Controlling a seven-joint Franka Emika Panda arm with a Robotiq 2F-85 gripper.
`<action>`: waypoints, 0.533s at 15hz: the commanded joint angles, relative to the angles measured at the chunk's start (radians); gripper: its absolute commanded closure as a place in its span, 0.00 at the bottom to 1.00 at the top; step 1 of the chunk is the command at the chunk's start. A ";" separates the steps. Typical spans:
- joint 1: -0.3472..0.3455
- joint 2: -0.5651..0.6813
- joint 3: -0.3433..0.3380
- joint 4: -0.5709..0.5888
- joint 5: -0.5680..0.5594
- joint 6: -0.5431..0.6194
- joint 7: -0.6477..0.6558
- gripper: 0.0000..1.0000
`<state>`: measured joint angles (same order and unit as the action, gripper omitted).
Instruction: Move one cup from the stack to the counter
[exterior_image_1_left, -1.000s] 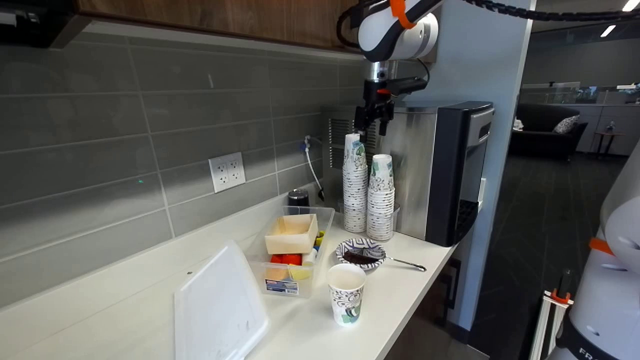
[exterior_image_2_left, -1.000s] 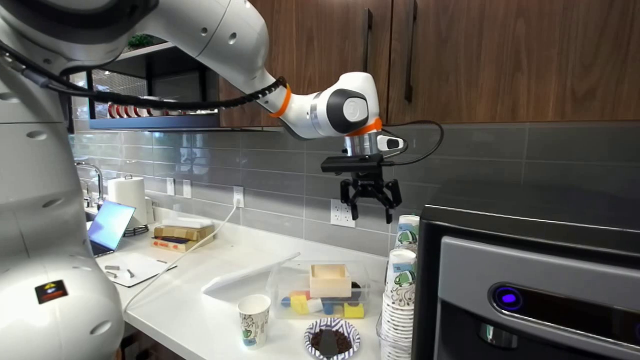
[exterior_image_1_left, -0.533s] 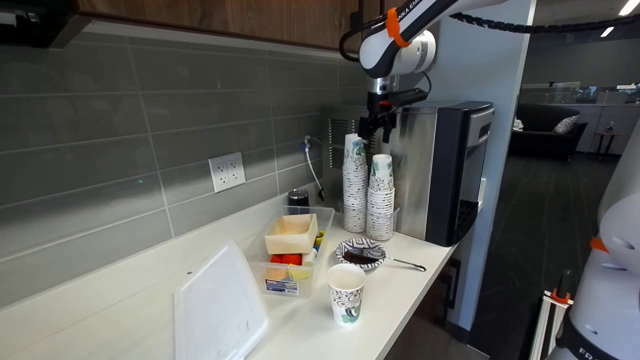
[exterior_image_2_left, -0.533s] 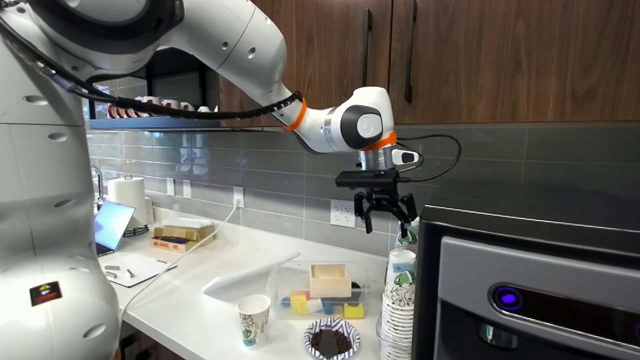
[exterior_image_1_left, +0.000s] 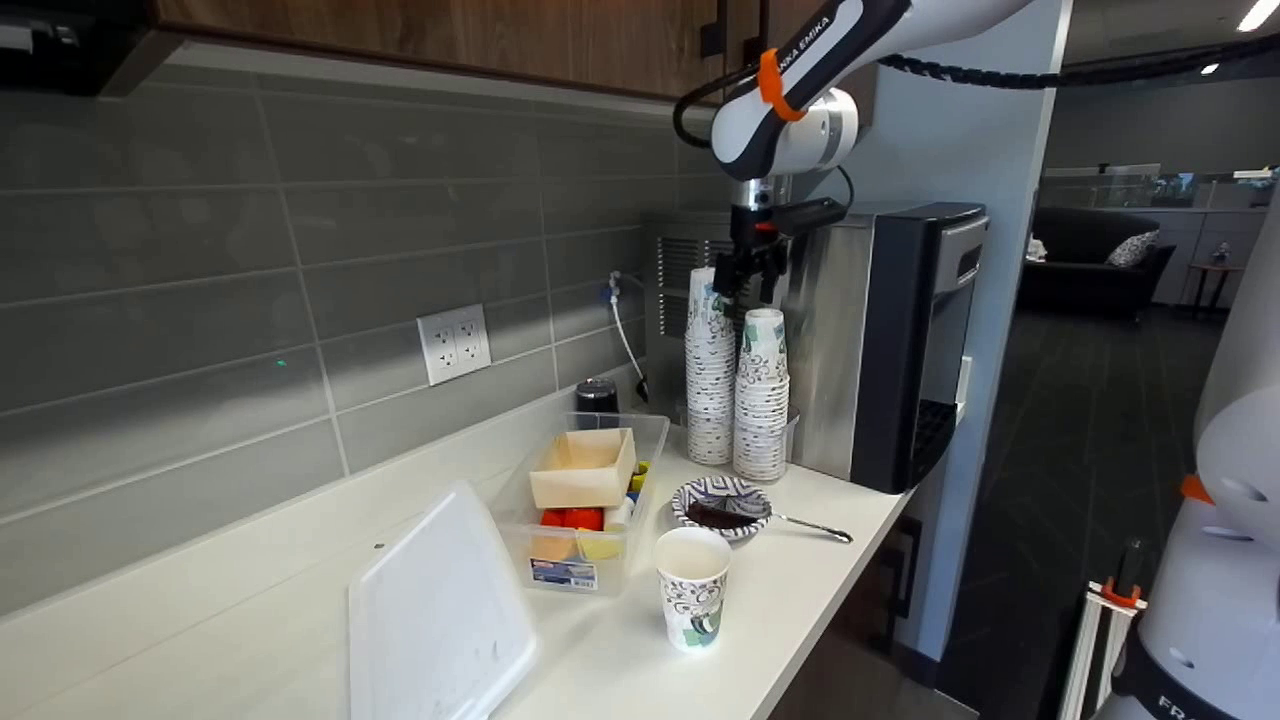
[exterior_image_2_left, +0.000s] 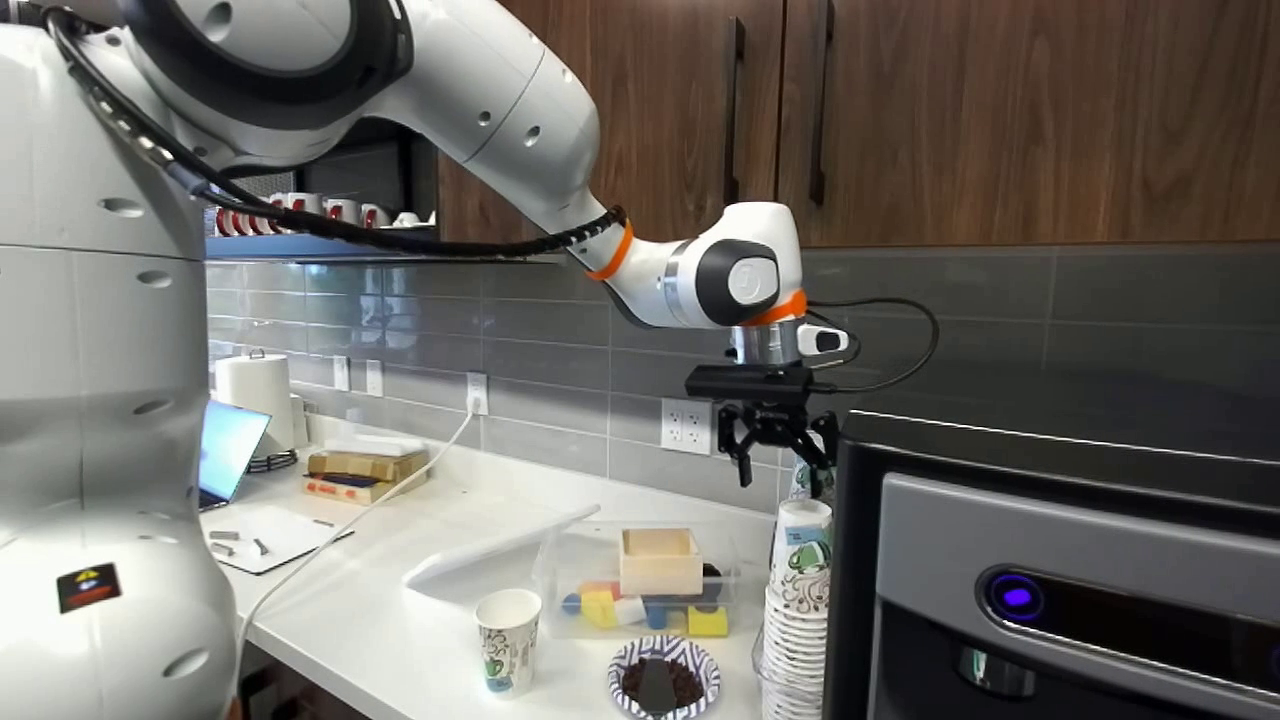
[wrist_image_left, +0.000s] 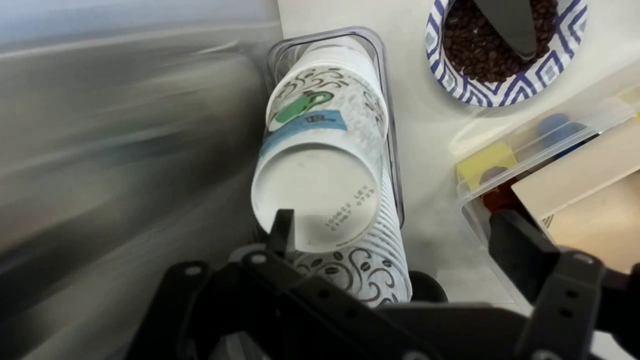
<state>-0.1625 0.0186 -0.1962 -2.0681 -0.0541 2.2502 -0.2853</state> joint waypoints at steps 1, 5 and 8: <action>-0.009 0.042 0.009 0.038 0.042 -0.001 -0.041 0.00; -0.011 0.062 0.014 0.045 0.047 0.001 -0.042 0.00; -0.011 0.065 0.017 0.049 0.042 0.003 -0.040 0.32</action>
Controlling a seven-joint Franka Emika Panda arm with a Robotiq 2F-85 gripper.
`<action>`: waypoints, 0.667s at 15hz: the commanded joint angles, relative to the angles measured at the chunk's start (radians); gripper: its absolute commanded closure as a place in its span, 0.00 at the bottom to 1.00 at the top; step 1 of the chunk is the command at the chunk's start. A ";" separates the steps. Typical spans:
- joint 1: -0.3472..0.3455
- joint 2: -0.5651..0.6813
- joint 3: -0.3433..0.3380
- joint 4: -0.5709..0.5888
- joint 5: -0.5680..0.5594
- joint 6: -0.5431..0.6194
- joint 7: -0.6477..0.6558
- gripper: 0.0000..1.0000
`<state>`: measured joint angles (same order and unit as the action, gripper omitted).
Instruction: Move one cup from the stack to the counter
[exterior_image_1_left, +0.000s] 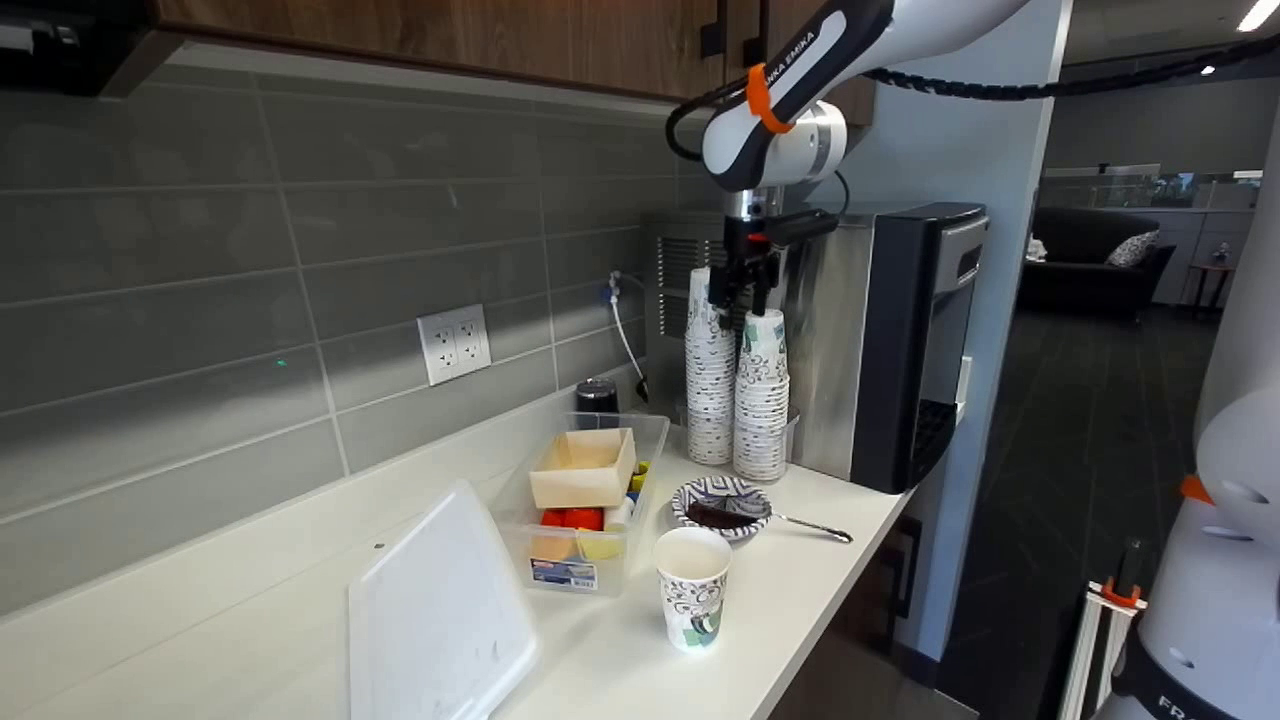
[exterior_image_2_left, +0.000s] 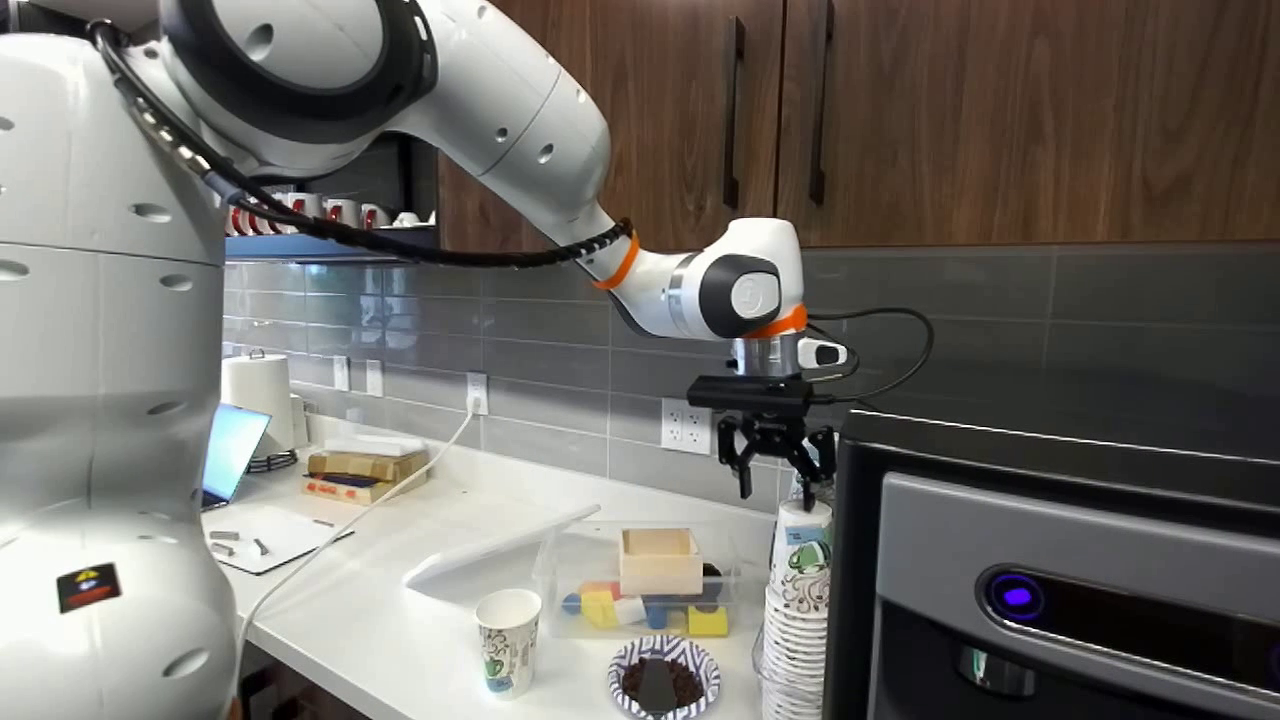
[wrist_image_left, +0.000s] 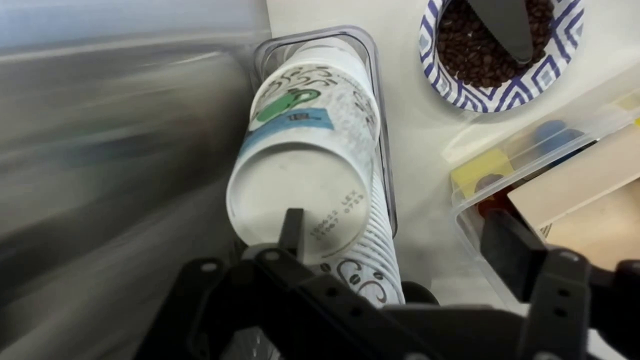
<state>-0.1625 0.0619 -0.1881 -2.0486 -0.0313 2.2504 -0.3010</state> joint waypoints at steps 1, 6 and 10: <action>-0.011 0.019 0.009 0.029 0.016 0.002 -0.021 0.42; -0.015 0.022 0.007 0.034 0.015 0.003 -0.018 0.80; -0.022 0.023 0.004 0.040 0.013 -0.002 -0.012 1.00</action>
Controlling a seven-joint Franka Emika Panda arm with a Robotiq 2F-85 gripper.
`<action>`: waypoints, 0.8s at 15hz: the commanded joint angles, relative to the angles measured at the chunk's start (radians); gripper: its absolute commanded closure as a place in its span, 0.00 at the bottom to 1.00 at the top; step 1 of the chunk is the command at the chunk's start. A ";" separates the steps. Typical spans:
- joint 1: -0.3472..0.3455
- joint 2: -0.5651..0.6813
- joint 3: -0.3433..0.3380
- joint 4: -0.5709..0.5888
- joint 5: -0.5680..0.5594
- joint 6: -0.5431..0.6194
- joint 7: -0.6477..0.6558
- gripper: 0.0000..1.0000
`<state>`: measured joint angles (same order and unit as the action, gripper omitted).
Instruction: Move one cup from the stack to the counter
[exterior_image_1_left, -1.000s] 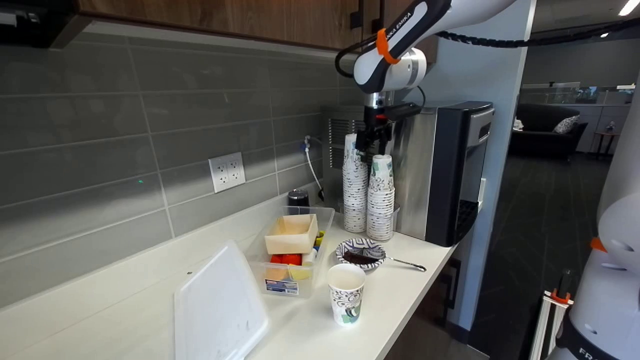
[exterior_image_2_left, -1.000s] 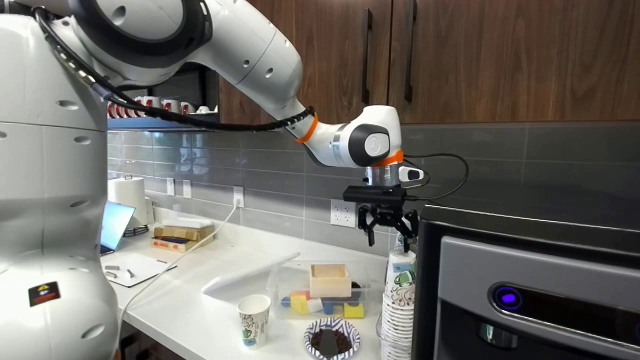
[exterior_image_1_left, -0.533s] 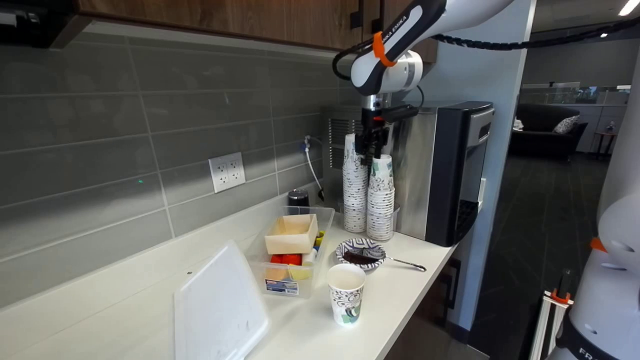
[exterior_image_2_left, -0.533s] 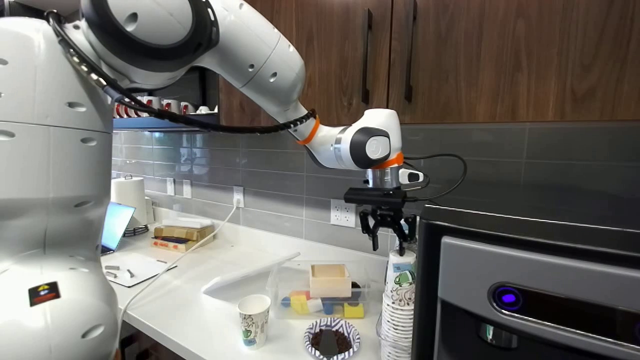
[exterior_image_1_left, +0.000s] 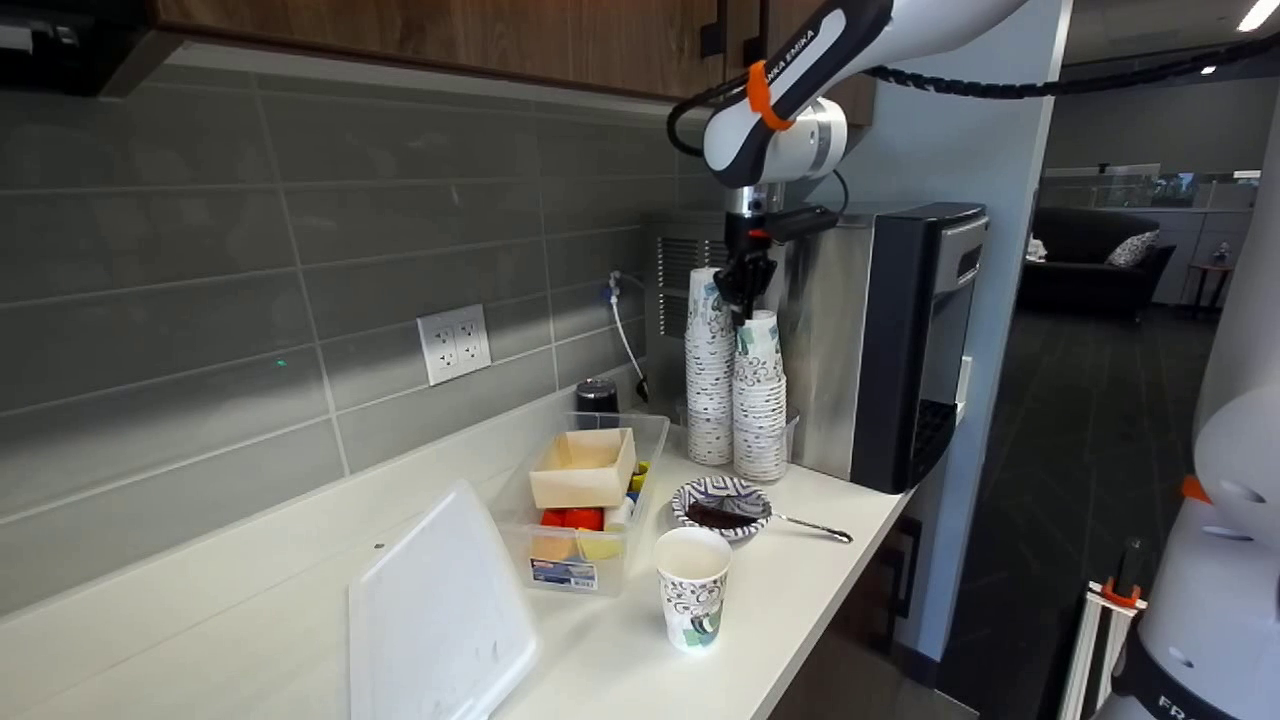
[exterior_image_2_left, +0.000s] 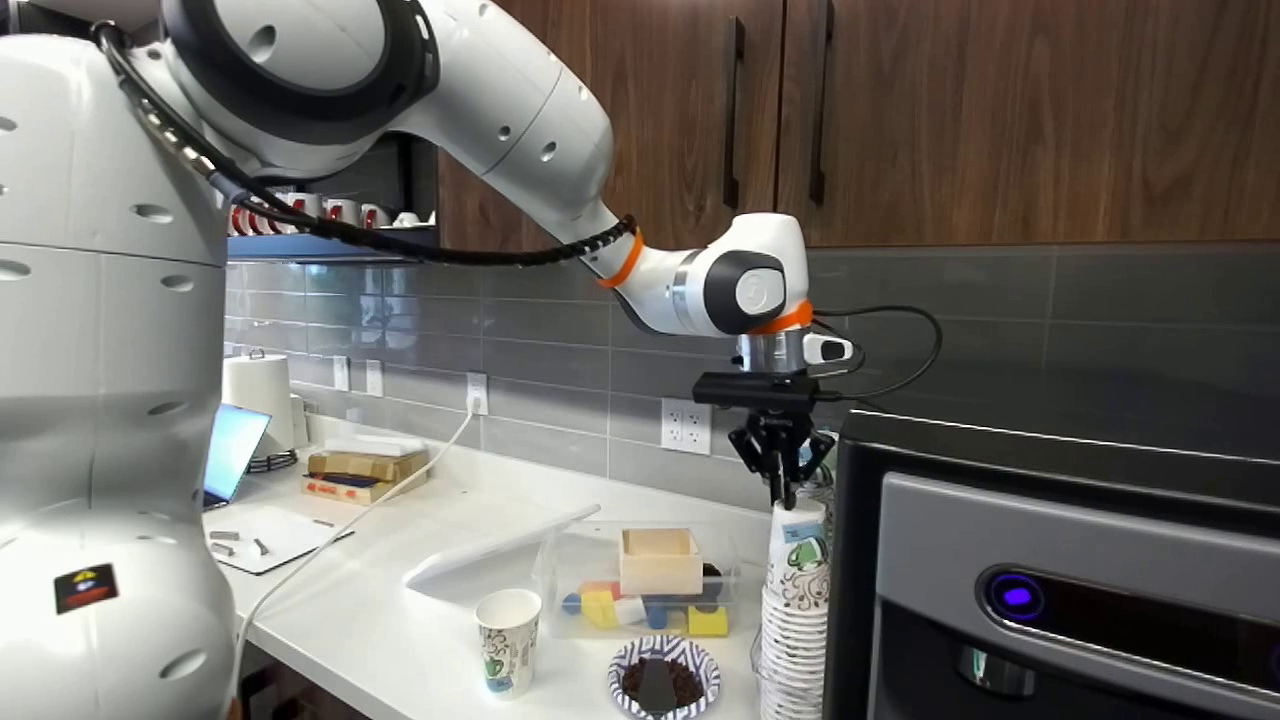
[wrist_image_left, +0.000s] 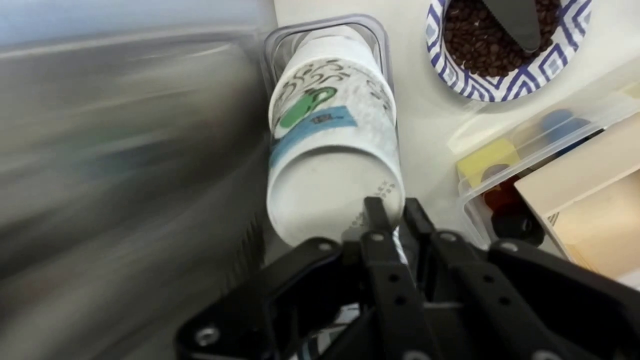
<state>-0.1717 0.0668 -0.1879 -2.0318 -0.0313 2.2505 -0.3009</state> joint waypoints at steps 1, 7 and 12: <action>-0.014 0.018 0.003 0.025 0.011 -0.004 -0.010 1.00; -0.005 -0.013 0.006 0.021 -0.025 -0.036 0.067 0.99; 0.011 -0.072 0.018 -0.001 -0.092 -0.046 0.193 0.99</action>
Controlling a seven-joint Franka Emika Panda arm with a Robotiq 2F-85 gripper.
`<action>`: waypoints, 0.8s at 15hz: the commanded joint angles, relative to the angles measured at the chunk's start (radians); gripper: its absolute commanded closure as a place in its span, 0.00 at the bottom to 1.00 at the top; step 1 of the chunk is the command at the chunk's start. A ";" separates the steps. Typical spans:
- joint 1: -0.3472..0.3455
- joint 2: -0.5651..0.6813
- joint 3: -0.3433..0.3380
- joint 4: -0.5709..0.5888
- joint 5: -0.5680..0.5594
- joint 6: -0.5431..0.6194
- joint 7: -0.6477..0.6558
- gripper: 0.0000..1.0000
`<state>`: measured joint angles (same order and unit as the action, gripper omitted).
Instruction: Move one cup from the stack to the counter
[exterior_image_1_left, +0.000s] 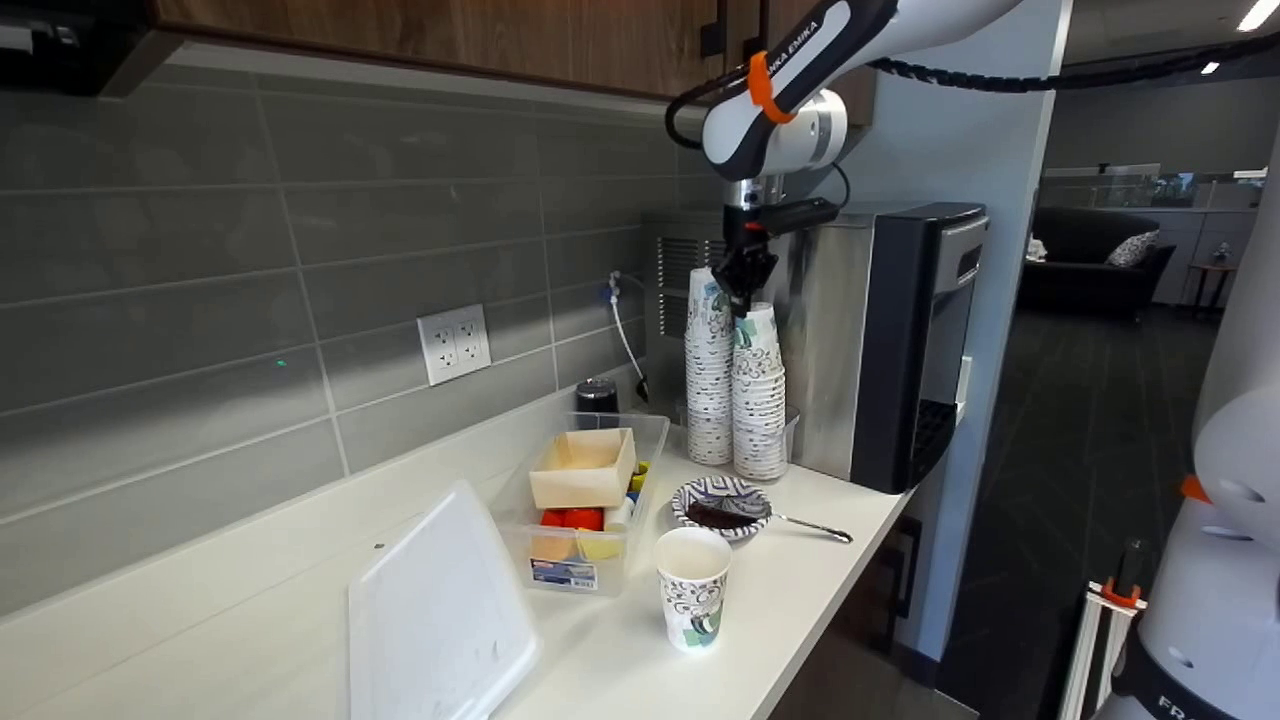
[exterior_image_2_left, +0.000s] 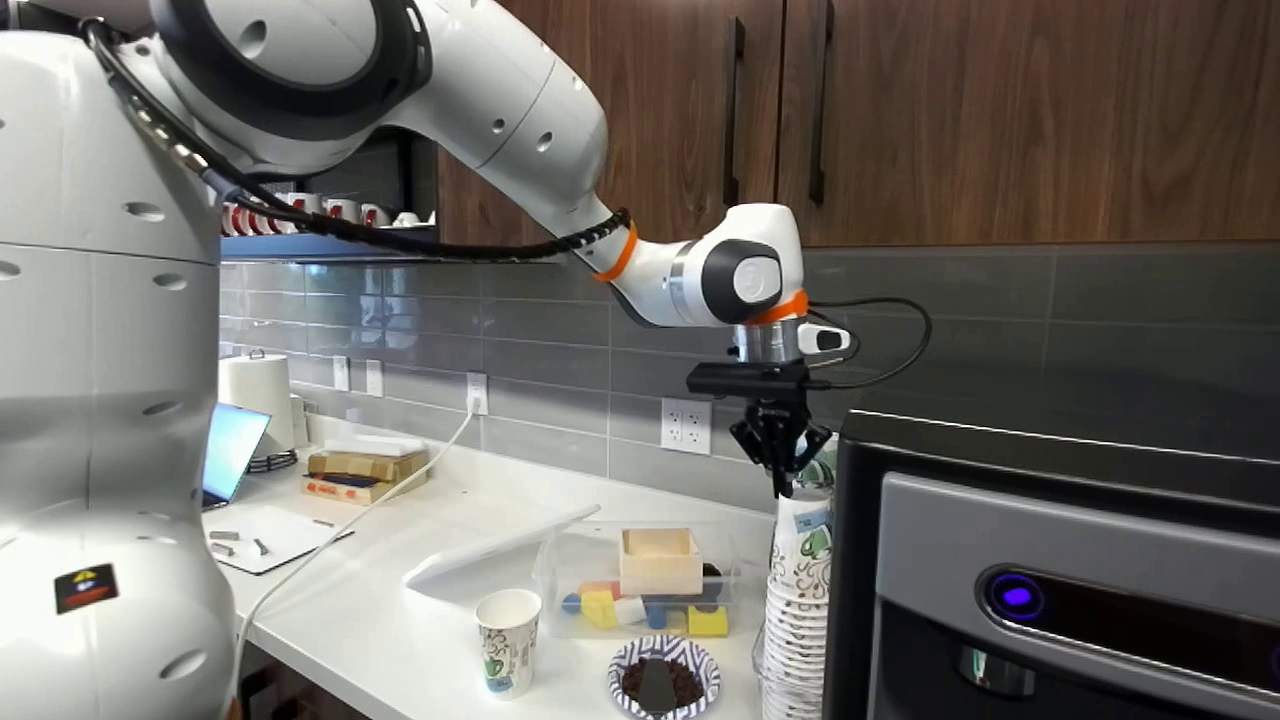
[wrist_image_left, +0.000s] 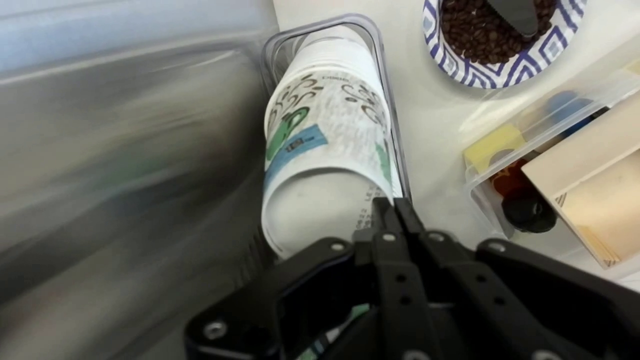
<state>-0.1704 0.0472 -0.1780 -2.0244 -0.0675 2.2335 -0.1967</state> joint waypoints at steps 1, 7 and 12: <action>0.011 -0.061 0.010 -0.009 -0.073 -0.028 0.116 0.99; 0.014 -0.140 0.026 -0.034 -0.126 -0.039 0.215 0.99; 0.019 -0.241 0.048 -0.085 -0.114 -0.110 0.226 0.99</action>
<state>-0.1639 -0.0966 -0.1440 -2.0545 -0.1663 2.1714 -0.0013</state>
